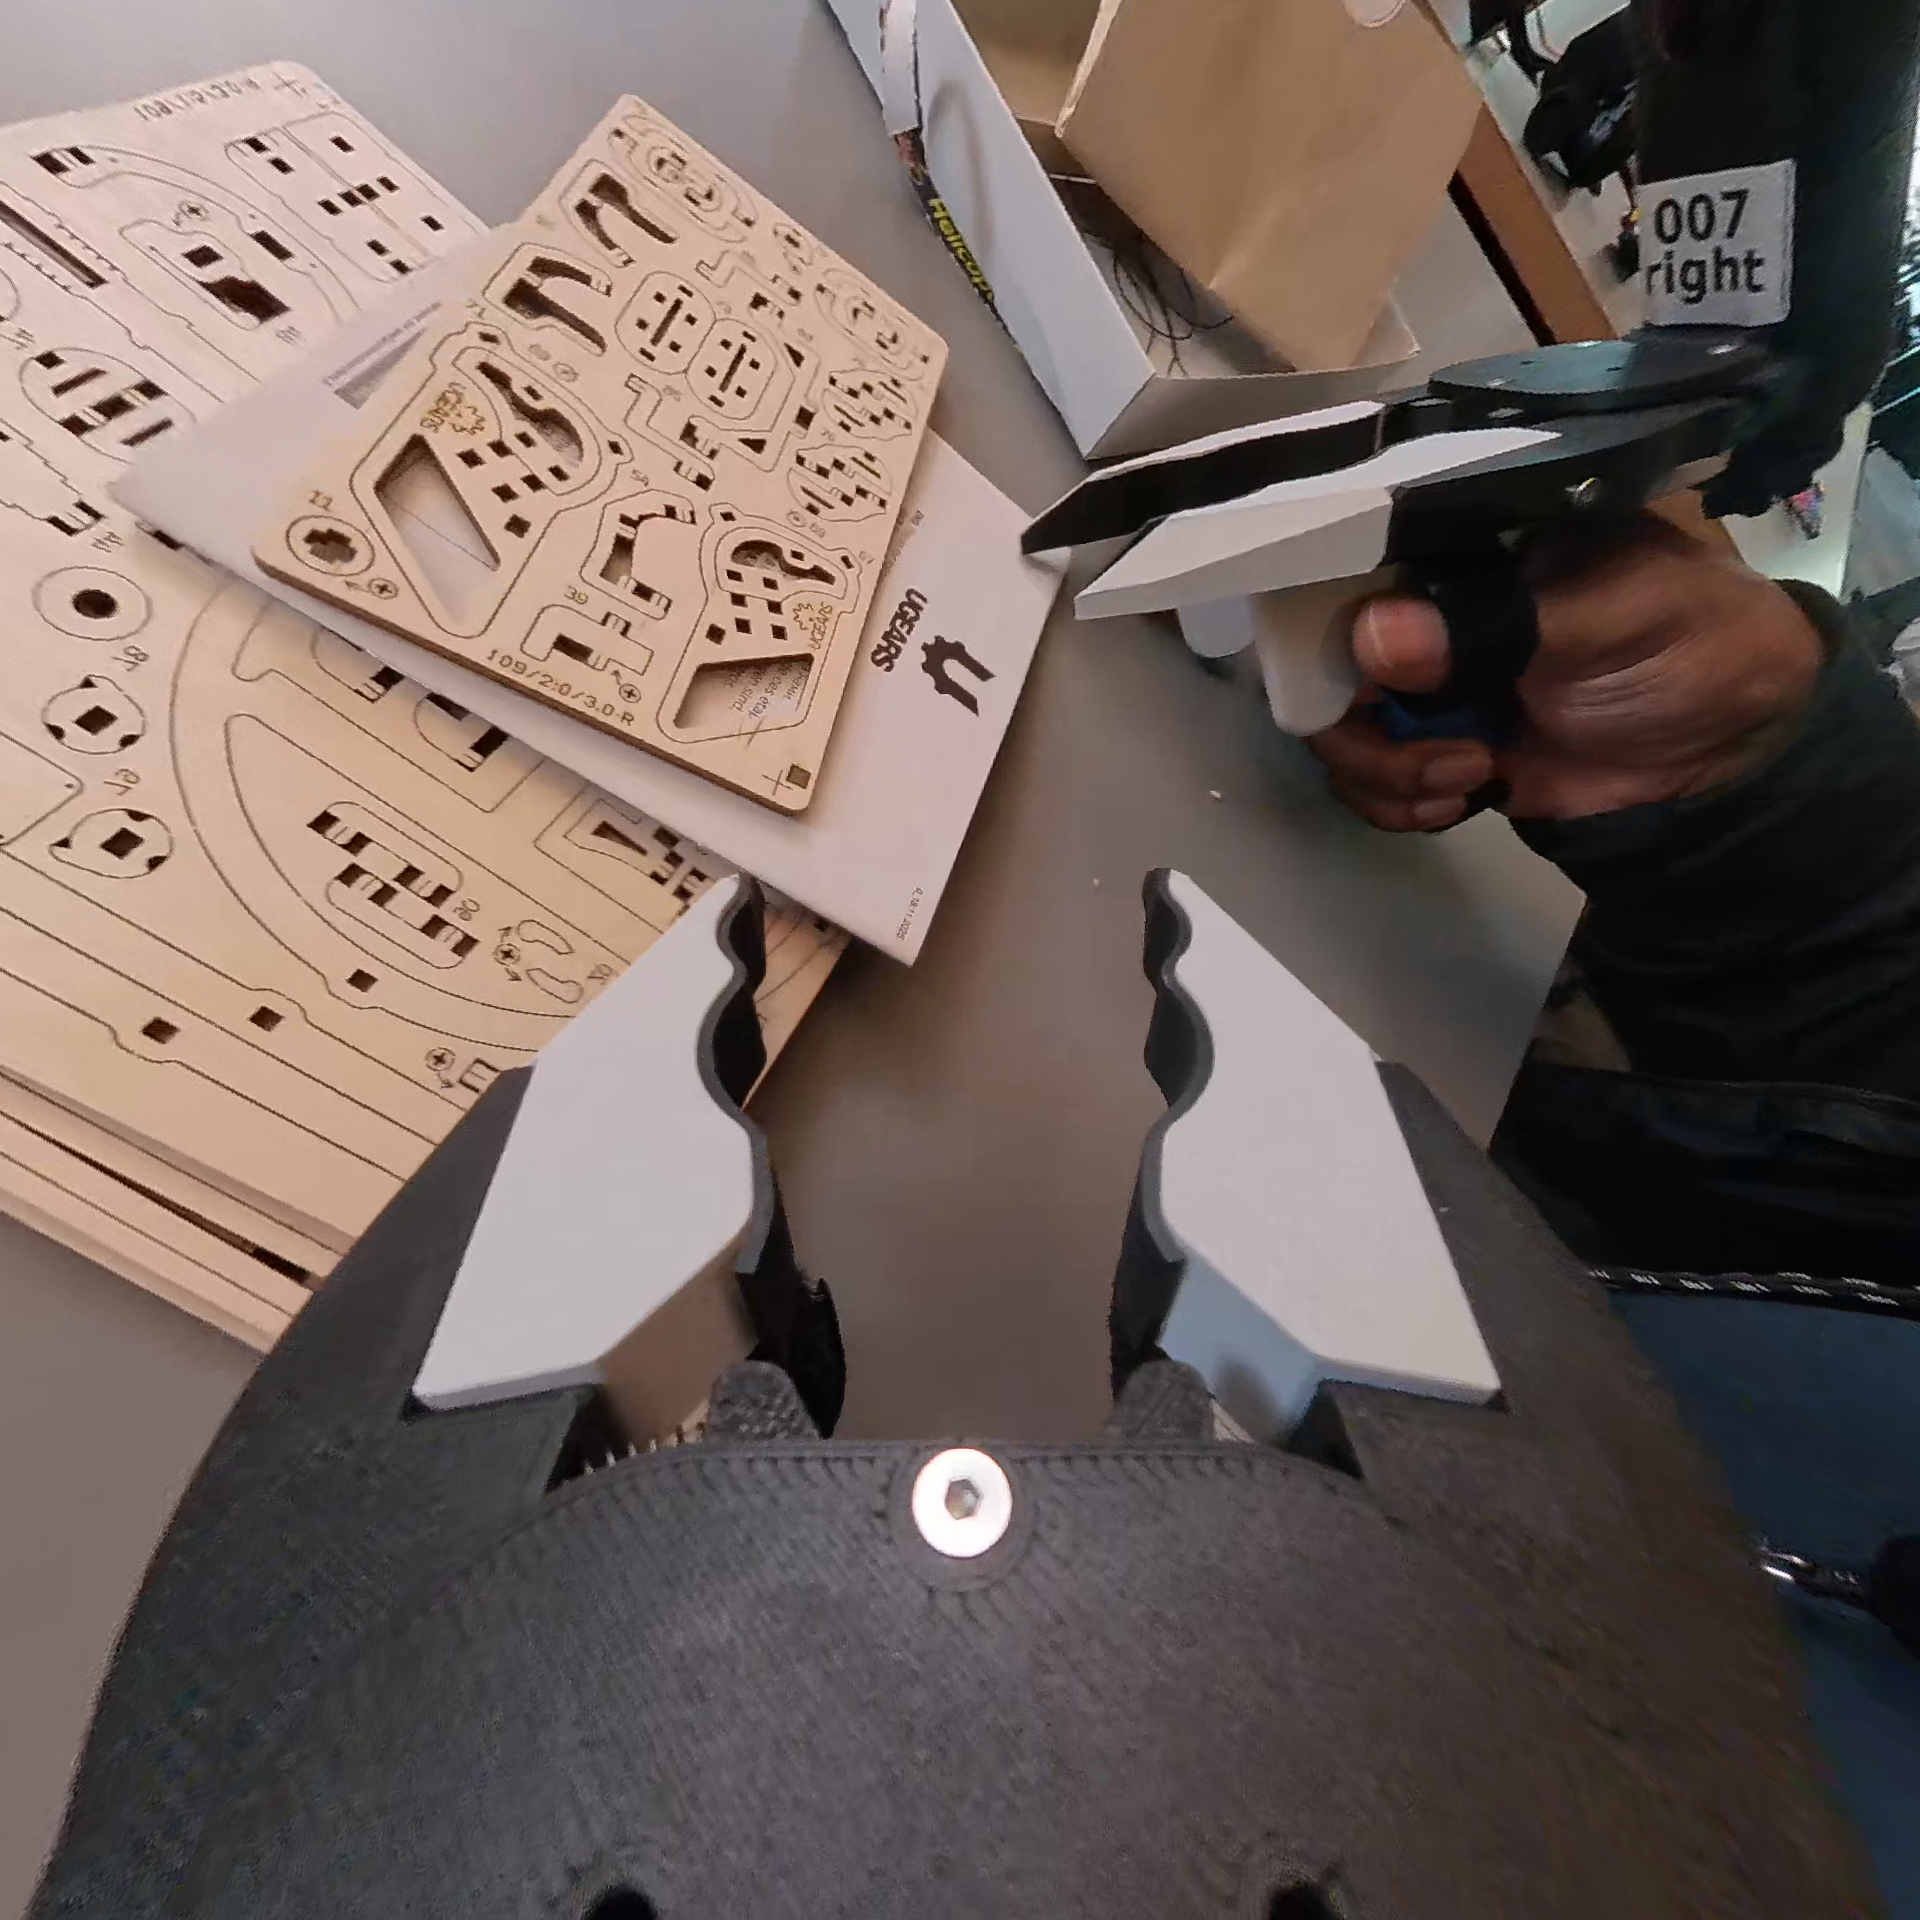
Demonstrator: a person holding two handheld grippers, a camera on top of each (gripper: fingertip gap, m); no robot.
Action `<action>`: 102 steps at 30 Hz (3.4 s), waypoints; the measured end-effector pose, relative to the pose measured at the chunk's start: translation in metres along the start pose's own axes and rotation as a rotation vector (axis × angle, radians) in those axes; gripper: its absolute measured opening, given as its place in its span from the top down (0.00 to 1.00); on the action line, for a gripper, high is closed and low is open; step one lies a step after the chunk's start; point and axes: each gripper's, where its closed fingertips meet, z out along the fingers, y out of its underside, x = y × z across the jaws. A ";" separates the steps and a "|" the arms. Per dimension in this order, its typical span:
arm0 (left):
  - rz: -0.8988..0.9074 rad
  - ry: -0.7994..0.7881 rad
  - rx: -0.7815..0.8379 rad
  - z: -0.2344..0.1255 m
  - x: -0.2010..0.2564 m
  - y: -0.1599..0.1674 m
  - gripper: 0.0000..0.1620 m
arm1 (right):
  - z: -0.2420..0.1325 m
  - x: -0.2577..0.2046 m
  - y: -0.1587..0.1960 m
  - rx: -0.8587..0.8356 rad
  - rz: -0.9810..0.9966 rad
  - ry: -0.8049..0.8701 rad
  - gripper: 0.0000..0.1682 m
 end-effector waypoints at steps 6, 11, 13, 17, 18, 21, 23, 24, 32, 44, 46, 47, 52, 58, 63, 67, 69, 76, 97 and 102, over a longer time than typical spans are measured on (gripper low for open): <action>0.045 -0.002 0.016 -0.008 0.001 -0.008 0.54 | -0.002 -0.004 -0.002 0.021 -0.027 -0.010 0.68; 0.140 -0.085 0.053 -0.008 -0.026 -0.041 0.53 | -0.002 -0.003 -0.004 0.040 -0.037 0.002 0.68; 0.204 -0.121 0.038 0.000 -0.038 -0.050 0.49 | -0.002 -0.003 -0.005 0.046 -0.044 0.008 0.68; 0.356 -0.176 -0.033 0.020 -0.052 -0.053 0.30 | -0.003 -0.003 -0.005 0.052 -0.042 0.002 0.68; 0.390 -0.190 -0.049 0.024 -0.054 -0.052 0.26 | -0.003 -0.003 -0.005 0.055 -0.039 -0.002 0.68; 0.463 -0.225 -0.080 0.033 -0.059 -0.048 0.16 | -0.004 -0.004 -0.004 0.061 -0.027 -0.020 0.68; 0.482 -0.257 -0.103 0.038 -0.065 -0.046 0.14 | -0.004 -0.005 -0.004 0.060 -0.020 -0.033 0.68; 0.486 -0.269 -0.116 0.039 -0.069 -0.045 0.13 | -0.004 -0.005 -0.004 0.057 -0.017 -0.039 0.68; 0.461 -0.273 -0.110 0.034 -0.075 -0.050 0.33 | -0.002 -0.007 -0.002 0.035 -0.009 -0.067 0.68; 0.415 -0.356 -0.080 0.022 -0.099 -0.066 0.38 | 0.000 -0.007 0.002 0.016 -0.008 -0.068 0.68; 0.377 -0.389 -0.066 0.018 -0.109 -0.071 0.38 | 0.000 -0.007 0.002 0.016 -0.010 -0.068 0.68; 0.355 -0.404 -0.058 0.016 -0.115 -0.073 0.38 | -0.001 -0.008 0.002 0.016 -0.010 -0.068 0.68; 0.303 -0.447 -0.017 0.000 -0.133 -0.078 0.34 | -0.003 -0.009 0.001 0.030 -0.020 -0.072 0.68; 0.675 -0.210 0.075 -0.019 -0.064 -0.067 0.22 | -0.008 -0.010 -0.001 0.064 -0.004 -0.095 0.68; 1.087 -0.124 -0.010 -0.005 -0.023 -0.023 0.32 | -0.005 -0.012 -0.001 0.048 -0.009 -0.114 0.68; 1.184 -0.132 0.001 0.005 -0.015 -0.019 0.46 | -0.005 -0.013 0.000 0.049 -0.016 -0.108 0.68; 1.231 -0.139 -0.019 0.008 -0.016 -0.018 0.52 | -0.007 -0.012 -0.001 0.058 -0.012 -0.109 0.68; 1.337 -0.114 -0.107 0.013 -0.018 -0.003 0.81 | -0.008 -0.013 -0.002 0.068 -0.001 -0.124 0.68; 0.288 0.235 0.400 -0.076 0.018 -0.166 0.99 | -0.018 -0.030 -0.043 0.259 -0.088 -0.185 0.58; 0.153 0.311 0.391 -0.072 0.002 -0.171 0.98 | -0.005 -0.042 -0.053 0.240 -0.063 -0.252 0.55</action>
